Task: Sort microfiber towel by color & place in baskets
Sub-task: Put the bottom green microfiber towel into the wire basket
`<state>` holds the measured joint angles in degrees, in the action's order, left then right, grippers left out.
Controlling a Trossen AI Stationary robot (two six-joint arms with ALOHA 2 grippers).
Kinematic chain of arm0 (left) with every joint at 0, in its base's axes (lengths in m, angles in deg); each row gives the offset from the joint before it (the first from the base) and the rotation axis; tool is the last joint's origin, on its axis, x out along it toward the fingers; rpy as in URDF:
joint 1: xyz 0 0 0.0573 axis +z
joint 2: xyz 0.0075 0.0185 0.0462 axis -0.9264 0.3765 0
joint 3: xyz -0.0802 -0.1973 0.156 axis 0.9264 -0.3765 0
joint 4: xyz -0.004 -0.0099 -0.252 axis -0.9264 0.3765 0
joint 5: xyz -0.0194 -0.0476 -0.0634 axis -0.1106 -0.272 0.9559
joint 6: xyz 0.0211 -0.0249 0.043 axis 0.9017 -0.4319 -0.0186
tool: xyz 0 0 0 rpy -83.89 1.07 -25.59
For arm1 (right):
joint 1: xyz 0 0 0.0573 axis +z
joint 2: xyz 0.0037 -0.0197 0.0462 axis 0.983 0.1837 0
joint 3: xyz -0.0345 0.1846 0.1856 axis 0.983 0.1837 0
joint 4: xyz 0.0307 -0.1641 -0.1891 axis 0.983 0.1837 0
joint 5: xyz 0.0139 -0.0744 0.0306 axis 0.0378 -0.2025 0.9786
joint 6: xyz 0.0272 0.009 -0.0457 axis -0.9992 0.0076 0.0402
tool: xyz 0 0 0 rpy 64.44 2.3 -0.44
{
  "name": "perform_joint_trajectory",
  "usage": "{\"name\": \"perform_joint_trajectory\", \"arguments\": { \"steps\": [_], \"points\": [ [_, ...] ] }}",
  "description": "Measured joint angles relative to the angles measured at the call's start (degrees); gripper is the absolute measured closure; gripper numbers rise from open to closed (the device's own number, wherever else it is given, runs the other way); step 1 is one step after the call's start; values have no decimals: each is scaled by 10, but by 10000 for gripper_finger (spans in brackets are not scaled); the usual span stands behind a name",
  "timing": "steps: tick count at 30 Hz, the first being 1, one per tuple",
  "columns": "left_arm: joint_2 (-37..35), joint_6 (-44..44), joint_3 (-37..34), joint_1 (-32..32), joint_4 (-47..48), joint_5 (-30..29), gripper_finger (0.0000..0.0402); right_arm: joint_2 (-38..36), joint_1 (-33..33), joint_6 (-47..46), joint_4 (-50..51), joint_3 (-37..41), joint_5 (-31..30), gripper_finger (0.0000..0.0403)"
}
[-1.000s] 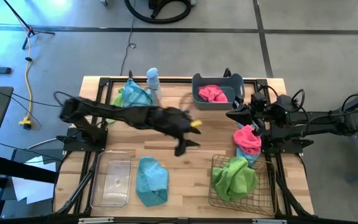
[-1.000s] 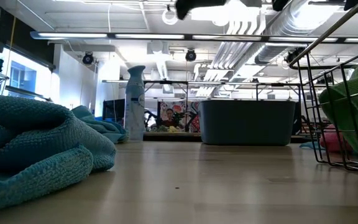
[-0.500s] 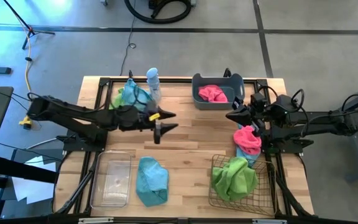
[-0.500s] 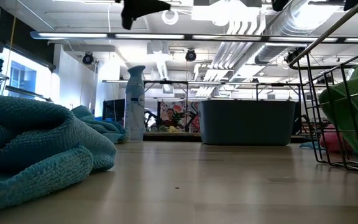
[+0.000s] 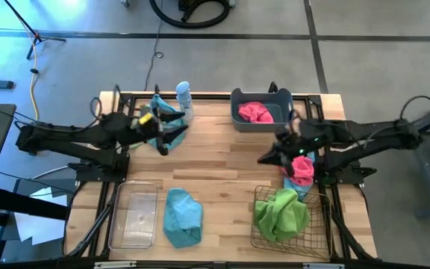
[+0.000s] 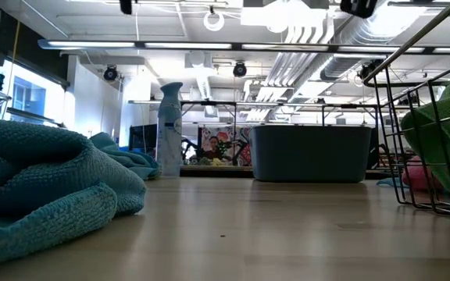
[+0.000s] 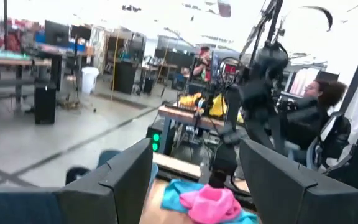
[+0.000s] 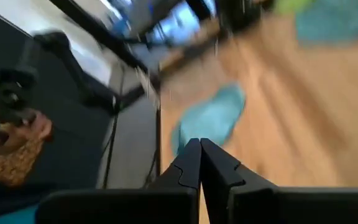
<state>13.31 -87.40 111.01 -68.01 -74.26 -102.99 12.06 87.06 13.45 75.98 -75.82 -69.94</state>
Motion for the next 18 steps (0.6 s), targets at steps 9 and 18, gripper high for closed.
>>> {"name": "perform_joint_trajectory", "arguments": {
  "steps": [9,18],
  "points": [
    [-52,15,0,9,52,10,172,131,146,-365,181,-48,-81,403],
    [-53,13,0,9,98,11,172,212,261,-642,224,-48,-142,403]
  ]
}}
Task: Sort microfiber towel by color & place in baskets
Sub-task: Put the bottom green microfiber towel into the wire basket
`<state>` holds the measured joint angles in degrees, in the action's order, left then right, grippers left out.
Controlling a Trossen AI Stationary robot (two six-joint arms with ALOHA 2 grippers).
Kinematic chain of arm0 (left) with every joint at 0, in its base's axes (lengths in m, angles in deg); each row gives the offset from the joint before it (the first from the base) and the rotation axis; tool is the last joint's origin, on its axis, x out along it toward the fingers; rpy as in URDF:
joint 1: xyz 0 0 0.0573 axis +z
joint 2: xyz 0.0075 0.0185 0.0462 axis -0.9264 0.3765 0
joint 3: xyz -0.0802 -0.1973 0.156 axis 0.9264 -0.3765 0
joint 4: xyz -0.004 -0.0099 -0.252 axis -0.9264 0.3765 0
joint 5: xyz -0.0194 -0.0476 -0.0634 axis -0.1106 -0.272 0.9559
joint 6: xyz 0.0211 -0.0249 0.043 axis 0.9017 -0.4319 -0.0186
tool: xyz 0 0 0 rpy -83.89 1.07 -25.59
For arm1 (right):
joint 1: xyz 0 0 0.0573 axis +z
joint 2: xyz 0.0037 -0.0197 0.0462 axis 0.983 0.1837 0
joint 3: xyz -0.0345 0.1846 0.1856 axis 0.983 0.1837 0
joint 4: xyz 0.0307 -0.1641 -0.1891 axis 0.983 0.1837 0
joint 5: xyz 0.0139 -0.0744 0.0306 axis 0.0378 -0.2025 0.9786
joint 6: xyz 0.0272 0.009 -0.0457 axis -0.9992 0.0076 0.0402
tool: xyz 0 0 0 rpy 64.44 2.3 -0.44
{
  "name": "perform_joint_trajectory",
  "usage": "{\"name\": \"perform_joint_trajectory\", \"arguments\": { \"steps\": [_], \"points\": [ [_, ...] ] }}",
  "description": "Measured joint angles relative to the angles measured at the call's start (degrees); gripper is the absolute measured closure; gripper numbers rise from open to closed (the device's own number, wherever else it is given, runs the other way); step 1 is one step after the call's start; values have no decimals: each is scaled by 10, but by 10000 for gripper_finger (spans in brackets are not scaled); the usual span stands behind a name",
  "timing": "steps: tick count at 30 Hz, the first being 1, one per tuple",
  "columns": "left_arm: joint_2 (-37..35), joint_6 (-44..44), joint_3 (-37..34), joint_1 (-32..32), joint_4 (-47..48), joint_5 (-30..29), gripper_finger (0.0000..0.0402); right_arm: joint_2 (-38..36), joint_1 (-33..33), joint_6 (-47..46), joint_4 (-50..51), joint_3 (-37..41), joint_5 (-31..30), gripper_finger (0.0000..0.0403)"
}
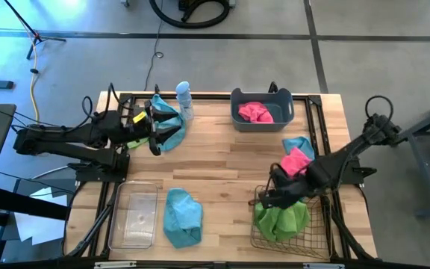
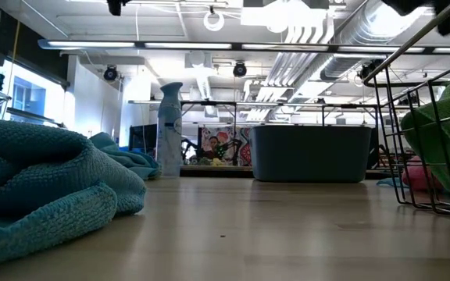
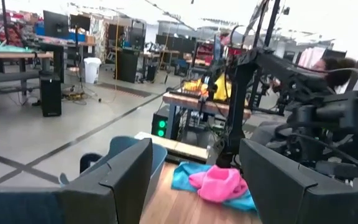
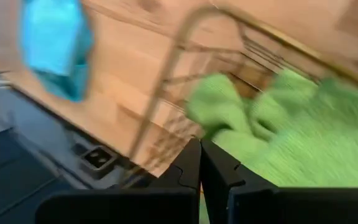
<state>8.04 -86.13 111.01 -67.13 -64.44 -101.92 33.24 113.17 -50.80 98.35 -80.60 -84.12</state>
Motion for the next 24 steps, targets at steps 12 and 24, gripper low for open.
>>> {"name": "perform_joint_trajectory", "arguments": {
  "steps": [12,24],
  "points": [
    [0,-23,0,0,1,0,172,82,100,-158,50,0,60,403],
    [0,-39,0,0,1,0,172,168,125,-174,27,1,86,403]
  ]
}}
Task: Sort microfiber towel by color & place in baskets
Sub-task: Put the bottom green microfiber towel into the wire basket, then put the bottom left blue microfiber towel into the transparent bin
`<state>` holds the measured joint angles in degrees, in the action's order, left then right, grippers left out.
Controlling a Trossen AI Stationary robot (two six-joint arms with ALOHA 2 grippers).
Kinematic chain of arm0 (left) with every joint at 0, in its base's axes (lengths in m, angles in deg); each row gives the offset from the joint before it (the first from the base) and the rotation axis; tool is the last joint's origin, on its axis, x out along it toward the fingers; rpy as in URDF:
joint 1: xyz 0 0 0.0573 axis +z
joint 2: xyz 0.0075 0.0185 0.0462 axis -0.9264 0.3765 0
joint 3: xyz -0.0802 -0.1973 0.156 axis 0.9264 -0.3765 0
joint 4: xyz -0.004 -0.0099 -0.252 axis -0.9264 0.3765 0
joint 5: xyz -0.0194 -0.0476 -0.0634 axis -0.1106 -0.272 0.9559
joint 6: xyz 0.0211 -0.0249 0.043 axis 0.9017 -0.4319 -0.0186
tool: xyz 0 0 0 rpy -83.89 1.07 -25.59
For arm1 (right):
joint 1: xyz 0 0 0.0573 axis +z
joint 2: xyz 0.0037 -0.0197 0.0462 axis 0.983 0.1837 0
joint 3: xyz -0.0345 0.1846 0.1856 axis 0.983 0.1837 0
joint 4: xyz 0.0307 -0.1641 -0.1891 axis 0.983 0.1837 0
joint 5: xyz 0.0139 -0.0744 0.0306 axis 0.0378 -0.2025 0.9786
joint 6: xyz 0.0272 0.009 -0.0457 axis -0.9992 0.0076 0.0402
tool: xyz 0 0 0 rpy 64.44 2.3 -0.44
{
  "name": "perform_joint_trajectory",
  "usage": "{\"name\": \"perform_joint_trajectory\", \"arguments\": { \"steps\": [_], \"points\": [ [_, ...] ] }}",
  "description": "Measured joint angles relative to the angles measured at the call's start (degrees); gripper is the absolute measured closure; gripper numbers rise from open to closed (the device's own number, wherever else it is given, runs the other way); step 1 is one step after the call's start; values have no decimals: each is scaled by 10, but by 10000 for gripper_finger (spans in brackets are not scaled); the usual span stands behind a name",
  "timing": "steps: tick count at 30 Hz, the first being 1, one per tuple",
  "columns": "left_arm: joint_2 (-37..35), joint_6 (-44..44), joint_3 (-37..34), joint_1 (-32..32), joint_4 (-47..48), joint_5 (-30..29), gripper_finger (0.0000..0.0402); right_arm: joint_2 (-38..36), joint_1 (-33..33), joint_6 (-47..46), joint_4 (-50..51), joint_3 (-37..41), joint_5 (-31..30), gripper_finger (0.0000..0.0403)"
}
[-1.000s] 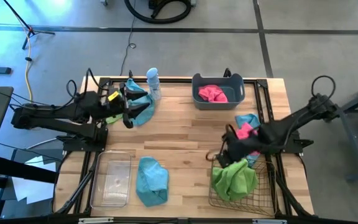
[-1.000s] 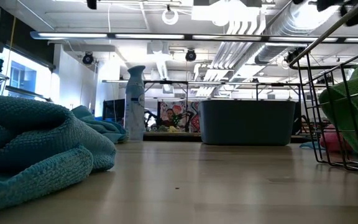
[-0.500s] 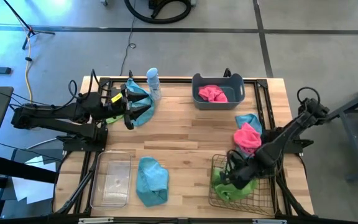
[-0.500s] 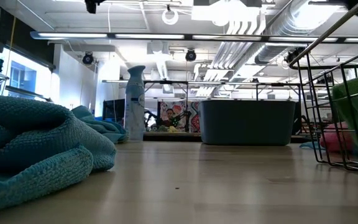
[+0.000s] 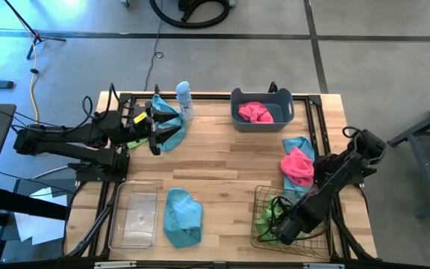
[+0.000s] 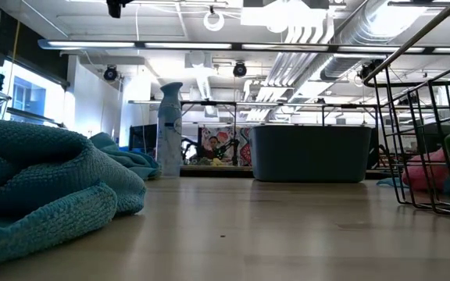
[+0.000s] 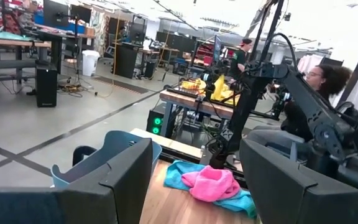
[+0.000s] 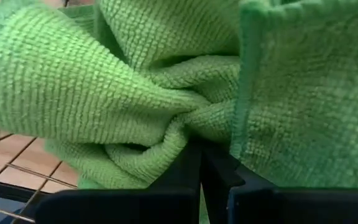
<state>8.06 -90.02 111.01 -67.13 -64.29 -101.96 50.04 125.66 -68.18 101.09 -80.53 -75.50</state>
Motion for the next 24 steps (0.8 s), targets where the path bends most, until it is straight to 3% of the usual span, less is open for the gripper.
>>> {"name": "perform_joint_trajectory", "arguments": {
  "steps": [13,24],
  "points": [
    [0,-10,0,0,0,0,172,18,-1,19,-20,0,-24,403],
    [0,-25,0,0,0,0,172,-126,5,108,1,-1,-83,403]
  ]
}}
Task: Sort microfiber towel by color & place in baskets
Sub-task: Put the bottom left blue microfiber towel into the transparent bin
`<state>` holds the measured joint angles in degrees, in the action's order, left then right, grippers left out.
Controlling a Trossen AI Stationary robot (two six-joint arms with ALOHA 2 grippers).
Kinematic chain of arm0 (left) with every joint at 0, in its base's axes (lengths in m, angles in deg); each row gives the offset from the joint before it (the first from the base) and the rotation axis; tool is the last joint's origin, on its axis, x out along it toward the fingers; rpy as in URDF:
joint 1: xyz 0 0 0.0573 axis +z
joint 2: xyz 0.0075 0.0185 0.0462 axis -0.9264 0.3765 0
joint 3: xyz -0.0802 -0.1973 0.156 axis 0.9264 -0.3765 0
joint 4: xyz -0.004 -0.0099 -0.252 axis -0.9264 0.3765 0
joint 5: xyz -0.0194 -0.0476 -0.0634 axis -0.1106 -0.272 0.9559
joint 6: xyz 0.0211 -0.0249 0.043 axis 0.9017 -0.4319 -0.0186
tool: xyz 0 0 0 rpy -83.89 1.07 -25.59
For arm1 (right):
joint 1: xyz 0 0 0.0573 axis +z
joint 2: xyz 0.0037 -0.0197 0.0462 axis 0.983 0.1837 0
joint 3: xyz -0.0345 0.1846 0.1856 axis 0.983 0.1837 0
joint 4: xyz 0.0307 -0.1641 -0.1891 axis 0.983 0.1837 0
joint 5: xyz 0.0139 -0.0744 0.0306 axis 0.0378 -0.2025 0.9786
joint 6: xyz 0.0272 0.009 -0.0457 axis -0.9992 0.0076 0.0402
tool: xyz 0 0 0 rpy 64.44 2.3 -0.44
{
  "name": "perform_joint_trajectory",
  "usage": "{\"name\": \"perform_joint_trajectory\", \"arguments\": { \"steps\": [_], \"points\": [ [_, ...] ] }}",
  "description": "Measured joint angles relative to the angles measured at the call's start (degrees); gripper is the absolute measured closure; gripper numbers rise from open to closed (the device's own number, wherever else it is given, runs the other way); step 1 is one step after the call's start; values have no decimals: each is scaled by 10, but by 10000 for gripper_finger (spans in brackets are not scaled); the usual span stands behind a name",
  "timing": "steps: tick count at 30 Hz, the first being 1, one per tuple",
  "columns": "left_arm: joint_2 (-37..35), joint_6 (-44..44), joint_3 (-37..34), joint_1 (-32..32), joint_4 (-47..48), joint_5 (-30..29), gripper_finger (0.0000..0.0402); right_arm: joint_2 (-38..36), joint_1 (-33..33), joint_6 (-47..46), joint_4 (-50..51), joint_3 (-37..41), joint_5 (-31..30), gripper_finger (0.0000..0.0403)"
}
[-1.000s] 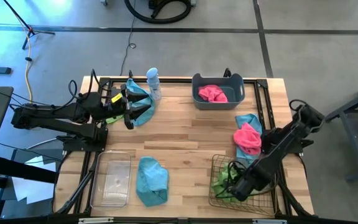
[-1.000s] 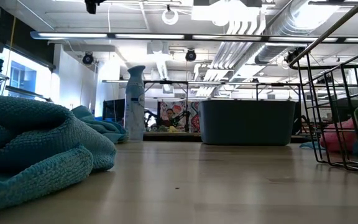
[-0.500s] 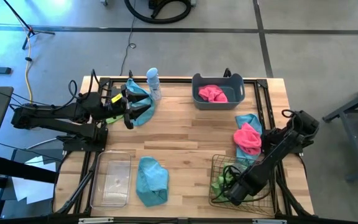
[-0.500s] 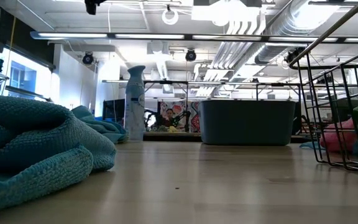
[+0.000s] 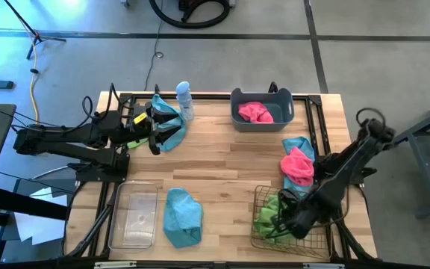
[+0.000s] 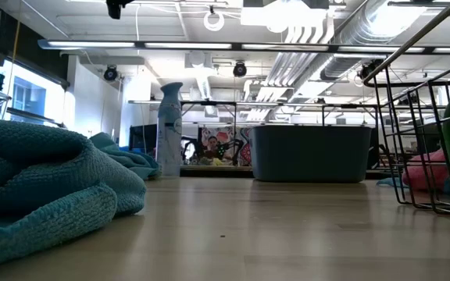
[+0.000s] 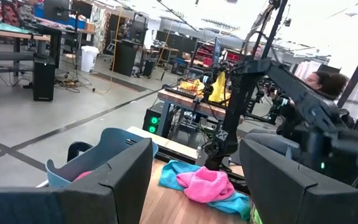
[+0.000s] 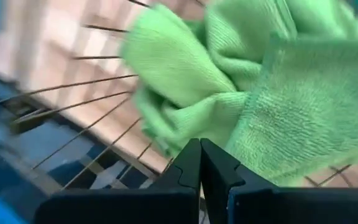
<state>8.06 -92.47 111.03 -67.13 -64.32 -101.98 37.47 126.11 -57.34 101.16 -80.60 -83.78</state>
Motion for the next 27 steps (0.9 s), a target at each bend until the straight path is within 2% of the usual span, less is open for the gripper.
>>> {"name": "perform_joint_trajectory", "arguments": {
  "steps": [3,10,12,15,19,24,27],
  "points": [
    [0,0,0,0,0,0,172,-46,0,59,0,0,-59,403],
    [0,5,0,0,0,0,172,-139,-22,236,-8,-1,-294,403],
    [0,4,0,0,0,0,172,-156,-44,282,-9,-1,-340,403],
    [0,1,0,0,0,0,172,-173,-91,366,-16,-1,-367,403],
    [0,0,0,0,0,0,172,-177,-169,482,-54,1,-341,403],
    [0,0,0,0,0,0,172,-176,-278,654,-227,46,-172,403],
    [0,1,0,0,0,2,172,-176,-337,734,-340,85,-112,403]
  ]
}}
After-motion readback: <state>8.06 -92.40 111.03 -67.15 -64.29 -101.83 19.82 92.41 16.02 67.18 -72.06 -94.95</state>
